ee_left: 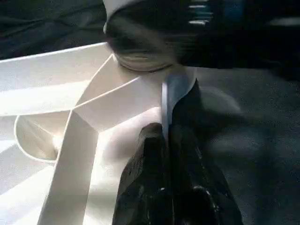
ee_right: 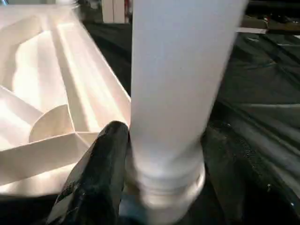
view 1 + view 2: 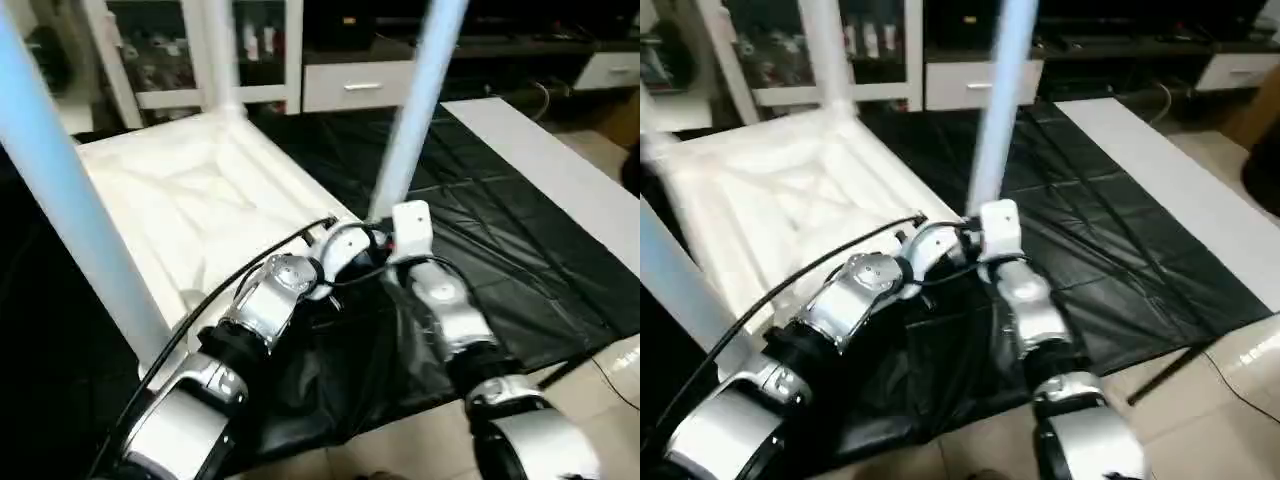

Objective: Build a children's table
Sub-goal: Rotate leg to tighten

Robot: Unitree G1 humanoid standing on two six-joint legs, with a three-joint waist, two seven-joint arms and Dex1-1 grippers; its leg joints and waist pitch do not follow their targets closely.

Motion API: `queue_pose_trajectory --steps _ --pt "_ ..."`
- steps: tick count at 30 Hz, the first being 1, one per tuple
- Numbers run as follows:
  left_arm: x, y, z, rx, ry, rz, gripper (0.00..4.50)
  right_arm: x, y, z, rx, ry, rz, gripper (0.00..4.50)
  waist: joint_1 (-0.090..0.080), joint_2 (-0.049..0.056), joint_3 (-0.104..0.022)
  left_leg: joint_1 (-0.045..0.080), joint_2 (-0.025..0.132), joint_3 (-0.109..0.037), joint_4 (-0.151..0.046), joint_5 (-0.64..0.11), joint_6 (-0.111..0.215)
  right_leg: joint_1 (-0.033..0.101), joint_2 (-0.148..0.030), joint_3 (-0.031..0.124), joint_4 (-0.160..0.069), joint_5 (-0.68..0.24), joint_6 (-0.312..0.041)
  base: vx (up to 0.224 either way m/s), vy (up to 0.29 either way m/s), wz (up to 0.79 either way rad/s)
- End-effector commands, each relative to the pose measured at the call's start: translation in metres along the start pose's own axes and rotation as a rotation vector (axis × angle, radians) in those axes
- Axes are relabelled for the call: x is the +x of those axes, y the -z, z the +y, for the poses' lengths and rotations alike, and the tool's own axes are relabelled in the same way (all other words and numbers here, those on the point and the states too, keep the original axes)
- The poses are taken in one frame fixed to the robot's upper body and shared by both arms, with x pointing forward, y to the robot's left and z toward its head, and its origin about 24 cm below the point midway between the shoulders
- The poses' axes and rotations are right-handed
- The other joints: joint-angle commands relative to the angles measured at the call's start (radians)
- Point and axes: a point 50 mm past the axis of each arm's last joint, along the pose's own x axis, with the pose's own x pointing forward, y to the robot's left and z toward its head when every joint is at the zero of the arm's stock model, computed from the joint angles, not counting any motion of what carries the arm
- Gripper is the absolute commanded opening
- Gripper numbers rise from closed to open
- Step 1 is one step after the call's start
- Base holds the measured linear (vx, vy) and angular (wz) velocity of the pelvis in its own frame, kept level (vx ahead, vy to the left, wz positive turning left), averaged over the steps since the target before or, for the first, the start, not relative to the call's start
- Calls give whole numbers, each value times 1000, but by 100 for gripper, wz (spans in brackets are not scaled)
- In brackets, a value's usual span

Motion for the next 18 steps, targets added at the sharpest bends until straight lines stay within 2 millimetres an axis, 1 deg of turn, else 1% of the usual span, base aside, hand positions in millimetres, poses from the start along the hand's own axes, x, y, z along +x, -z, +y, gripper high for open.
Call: queue_pose_trajectory --steps 1,2,3,4,5,6,7,8,9,11,12,13,14,15,16,17,18 --pt "-2 -9 9 -16 -89 -90 0 0 3 14 101 -87 -13 259 8 -16 -71 -2 25 -11 -63 -131 127 52 -40 25 -56 -138 -227 51 -15 1" --pt "-1 -8 9 -14 -87 -89 0 0 2 15 119 -106 -19 259 11 -15 -73 -2 27 -12 -63 -118 136 53 -42 25 -52 -120 -235 0 0 0" --pt "-1 -6 10 -6 -80 -86 0 -3 -3 19 219 -223 -51 259 12 -13 -74 -1 25 -8 -60 -100 165 54 -37 24 -49 -69 -253 0 0 0" --pt "-2 -2 11 7 -64 -81 0 -6 -9 12 236 -241 -94 259 15 -11 -73 -2 33 -12 -60 -76 184 55 -40 23 -43 -33 -271 0 0 0" --pt "-2 -2 11 7 -64 -81 0 -6 -9 12 236 -241 -94 276 19 -9 -73 0 32 -11 -60 -64 191 56 -39 22 -44 -23 -273 0 0 0" --pt "-3 0 12 12 -56 -79 0 -8 -12 7 230 -243 -109 286 20 -10 -73 1 36 -10 -58 -49 194 53 -40 22 -41 -15 -286 0 0 0" --pt "-3 0 12 15 -51 -81 0 -8 -13 5 222 -239 -115 295 23 -11 -74 2 35 -10 -57 -42 194 54 -41 22 -40 -14 -290 0 0 0" --pt "-5 2 12 31 -32 -91 0 -11 -17 -4 185 -226 -139 295 29 -8 -73 3 37 -11 -58 -37 190 51 -40 21 -40 -26 -294 0 0 0" --pt "-6 4 12 38 -16 -88 0 -14 -19 -11 171 -223 -150 316 34 -8 -70 6 38 -9 -58 -42 180 48 -38 22 -42 -45 -289 0 0 0" --pt "-9 8 12 57 23 -91 0 -21 -24 -26 140 -204 -170 332 38 -9 -65 6 36 -8 -62 -79 159 48 -37 22 -50 -102 -273 0 0 0" --pt "-11 11 13 66 41 -85 0 -25 -26 -33 132 -208 -174 339 38 -11 -65 7 36 -7 -63 -108 141 46 -38 24 -54 -138 -260 0 0 0" --pt "-15 17 14 87 81 -81 0 -34 -29 -47 82 -226 -177 349 40 -9 -63 6 35 -9 -66 -126 135 48 -38 23 -58 -164 -251 0 0 0" --pt "-15 17 14 87 84 -79 0 -34 -29 -48 78 -228 -176 360 43 -10 -61 7 37 -9 -67 -151 119 47 -37 24 -61 -196 -233 0 0 0" --pt "-19 23 16 95 110 -67 0 -42 -30 -55 38 -268 -155 369 43 -11 -60 7 34 -9 -69 -169 106 46 -35 25 -65 -227 -219 0 0 0" --pt "-20 25 16 106 124 -65 0 -46 -29 -58 21 -299 -131 376 42 -12 -61 3 34 -10 -69 -182 96 46 -36 26 -66 -247 -209 0 0 0" --pt "-24 31 19 115 136 -51 0 -58 -27 -63 -31 -394 -79 383 44 -7 -61 3 34 -12 -70 -187 91 49 -35 24 -68 -254 -196 0 0 0" --pt "-25 31 20 115 137 -50 0 -59 -26 -63 -35 -402 -74 393 45 -8 -60 3 36 -12 -71 -187 91 48 -35 25 -68 -249 -194 0 0 0"
